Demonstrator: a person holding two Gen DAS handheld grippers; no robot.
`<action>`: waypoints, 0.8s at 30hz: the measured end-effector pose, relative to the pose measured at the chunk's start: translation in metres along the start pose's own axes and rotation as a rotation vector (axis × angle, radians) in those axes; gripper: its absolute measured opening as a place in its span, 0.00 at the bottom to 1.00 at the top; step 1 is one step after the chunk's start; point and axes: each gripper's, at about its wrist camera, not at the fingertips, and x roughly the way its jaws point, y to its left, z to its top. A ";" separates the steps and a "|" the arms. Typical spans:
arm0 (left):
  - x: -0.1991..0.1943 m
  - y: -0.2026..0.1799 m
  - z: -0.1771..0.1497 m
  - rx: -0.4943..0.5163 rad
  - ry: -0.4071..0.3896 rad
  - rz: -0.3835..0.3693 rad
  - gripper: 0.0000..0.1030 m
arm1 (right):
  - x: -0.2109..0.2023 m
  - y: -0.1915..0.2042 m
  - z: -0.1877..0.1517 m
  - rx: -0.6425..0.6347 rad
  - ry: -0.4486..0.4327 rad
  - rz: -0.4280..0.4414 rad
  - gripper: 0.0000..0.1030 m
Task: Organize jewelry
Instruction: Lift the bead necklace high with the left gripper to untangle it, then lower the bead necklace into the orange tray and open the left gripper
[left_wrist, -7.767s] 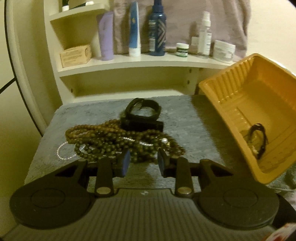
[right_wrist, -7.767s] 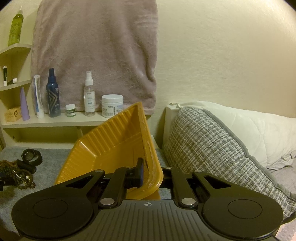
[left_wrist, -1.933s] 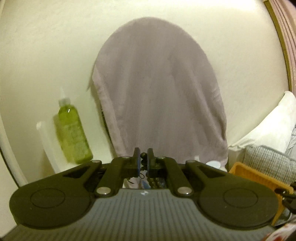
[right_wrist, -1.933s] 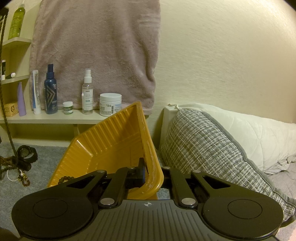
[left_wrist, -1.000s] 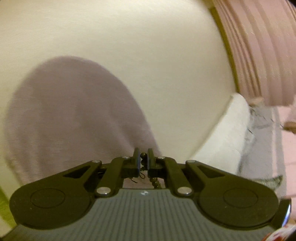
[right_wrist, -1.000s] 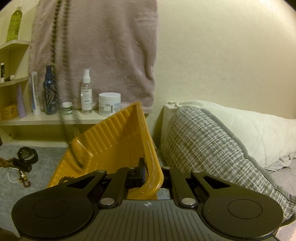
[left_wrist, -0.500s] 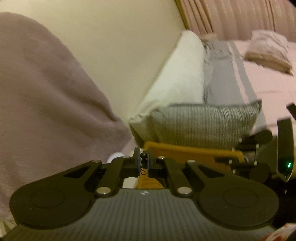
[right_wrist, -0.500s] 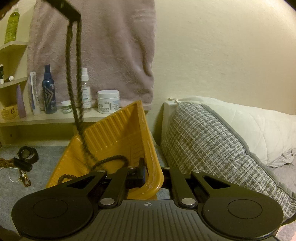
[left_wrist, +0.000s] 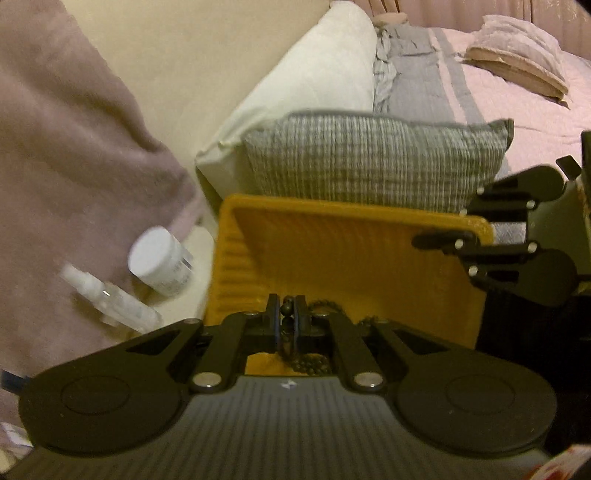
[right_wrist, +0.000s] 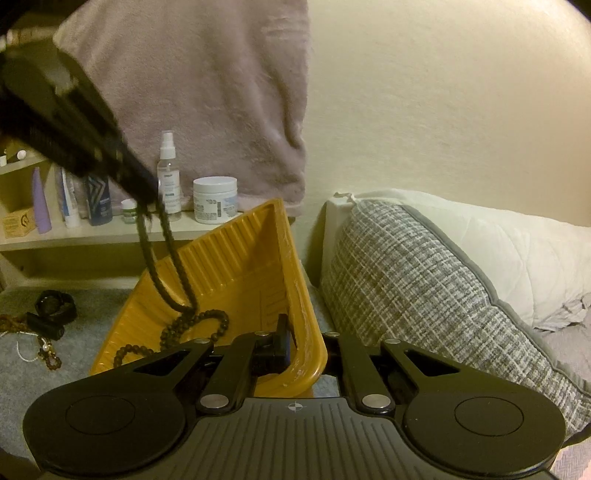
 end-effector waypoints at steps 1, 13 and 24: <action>0.002 0.001 -0.002 -0.005 0.006 -0.005 0.06 | 0.000 0.000 0.000 0.000 0.001 -0.002 0.06; 0.016 0.006 -0.015 -0.069 0.013 -0.001 0.24 | -0.001 0.001 -0.001 -0.002 0.003 -0.006 0.06; -0.036 0.039 -0.061 -0.347 -0.083 0.169 0.25 | -0.001 -0.001 -0.001 -0.001 0.004 -0.008 0.06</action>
